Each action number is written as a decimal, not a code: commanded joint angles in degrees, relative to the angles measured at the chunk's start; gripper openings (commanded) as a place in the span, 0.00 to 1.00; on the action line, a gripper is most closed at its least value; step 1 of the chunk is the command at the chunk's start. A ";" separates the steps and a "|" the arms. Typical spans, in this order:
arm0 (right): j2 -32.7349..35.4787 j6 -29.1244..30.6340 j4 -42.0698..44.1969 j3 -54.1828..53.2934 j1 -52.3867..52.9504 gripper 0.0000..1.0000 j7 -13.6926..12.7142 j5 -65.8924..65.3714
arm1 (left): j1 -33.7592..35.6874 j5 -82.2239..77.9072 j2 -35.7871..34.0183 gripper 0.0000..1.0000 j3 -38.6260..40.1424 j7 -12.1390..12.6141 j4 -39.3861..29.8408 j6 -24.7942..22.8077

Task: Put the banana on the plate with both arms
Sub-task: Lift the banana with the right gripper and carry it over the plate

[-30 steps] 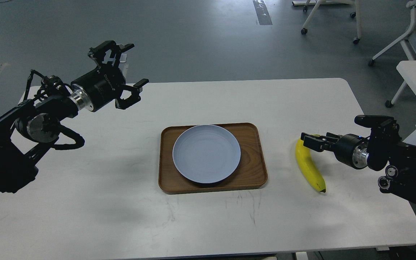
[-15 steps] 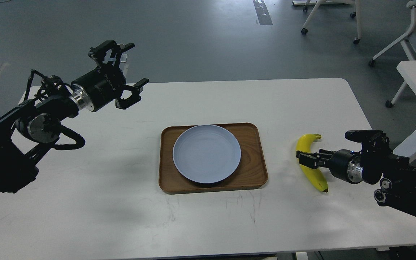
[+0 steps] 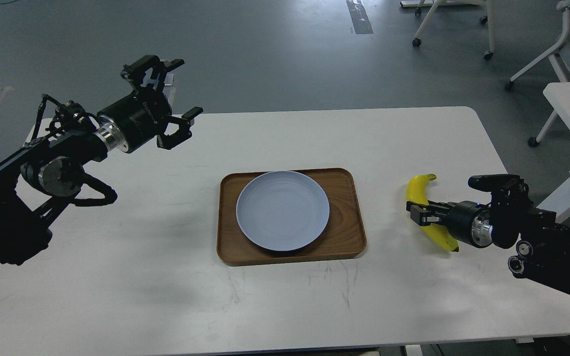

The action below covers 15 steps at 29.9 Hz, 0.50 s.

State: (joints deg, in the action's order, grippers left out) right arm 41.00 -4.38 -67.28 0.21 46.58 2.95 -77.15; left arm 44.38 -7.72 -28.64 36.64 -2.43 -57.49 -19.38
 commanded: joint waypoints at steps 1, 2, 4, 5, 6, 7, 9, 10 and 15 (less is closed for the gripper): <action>0.22 -0.19 -0.31 -0.03 3.34 0.24 2.40 0.07 | 0.00 -0.01 0.16 0.98 0.01 -0.03 0.01 0.31; 0.22 -0.19 -0.48 -0.03 5.17 0.24 3.71 0.33 | 0.00 -0.01 0.16 0.98 0.01 -0.03 0.01 0.48; -0.39 0.16 -0.75 -0.03 7.91 0.24 5.13 0.60 | 0.09 -0.01 0.16 0.98 0.01 -0.03 0.01 0.57; -0.91 0.42 -0.75 0.05 9.40 0.24 6.00 0.95 | 0.09 -0.01 0.08 0.98 0.01 -0.03 -0.08 0.57; -1.70 0.51 -0.66 0.23 10.19 0.24 6.71 0.95 | 0.09 -0.01 0.08 0.98 0.10 -0.03 -0.08 0.57; -2.75 0.77 -0.57 0.40 10.81 0.24 7.41 0.78 | 0.09 -0.01 0.08 0.98 0.10 -0.03 -0.08 0.57; -8.28 2.61 -0.13 2.67 13.61 0.24 11.09 0.51 | 0.09 -0.01 -0.27 0.98 0.10 -0.03 -1.04 0.66; -9.61 3.05 0.13 3.82 14.67 0.23 12.24 0.43 | 0.09 -0.01 -0.45 0.98 0.10 -0.03 -1.40 0.66; -19.36 3.15 4.42 12.09 20.04 0.23 14.54 0.51 | 0.00 -0.01 -0.89 0.98 0.10 -0.03 -2.28 0.75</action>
State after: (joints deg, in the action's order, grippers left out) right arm 26.82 -1.33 -65.79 8.94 64.37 16.79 -76.71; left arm 44.47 -7.74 -29.28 36.72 -2.48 -59.53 -18.71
